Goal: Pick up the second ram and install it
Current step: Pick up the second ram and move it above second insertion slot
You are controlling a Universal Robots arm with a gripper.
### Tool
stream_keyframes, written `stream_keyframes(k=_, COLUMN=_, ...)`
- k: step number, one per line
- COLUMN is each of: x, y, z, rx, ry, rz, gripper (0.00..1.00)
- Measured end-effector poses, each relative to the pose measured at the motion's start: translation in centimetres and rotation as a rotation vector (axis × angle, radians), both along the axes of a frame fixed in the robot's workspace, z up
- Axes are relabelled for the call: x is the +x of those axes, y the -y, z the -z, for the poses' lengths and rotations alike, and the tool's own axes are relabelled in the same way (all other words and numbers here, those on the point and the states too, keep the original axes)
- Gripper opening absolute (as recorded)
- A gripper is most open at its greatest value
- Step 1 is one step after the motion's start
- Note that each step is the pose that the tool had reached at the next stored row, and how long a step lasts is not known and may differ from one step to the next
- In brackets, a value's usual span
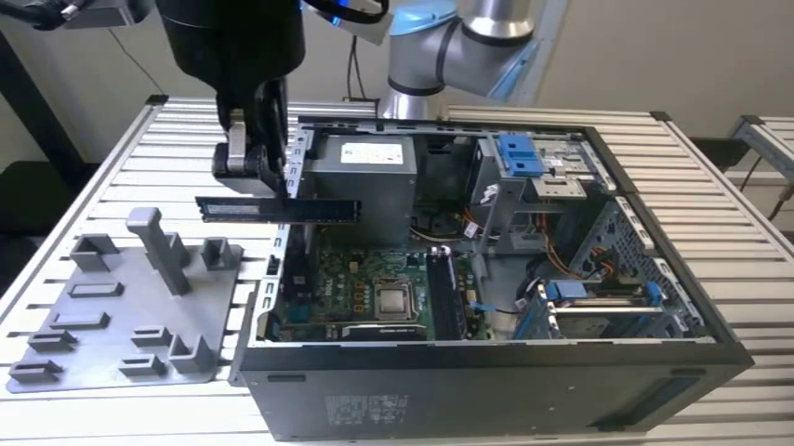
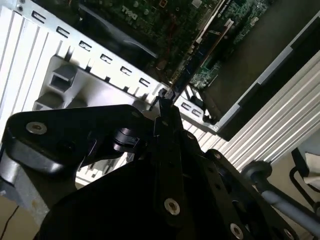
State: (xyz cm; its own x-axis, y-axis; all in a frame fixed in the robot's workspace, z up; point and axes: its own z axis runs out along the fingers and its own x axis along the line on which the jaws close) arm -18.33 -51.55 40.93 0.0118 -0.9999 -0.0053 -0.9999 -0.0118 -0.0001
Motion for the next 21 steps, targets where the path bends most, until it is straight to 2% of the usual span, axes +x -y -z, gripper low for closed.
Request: stream_keyframes(k=21, x=5.64, y=-0.01, z=-0.01, rx=-0.0001, ry=-0.0008, rz=0.0, gripper=0.14)
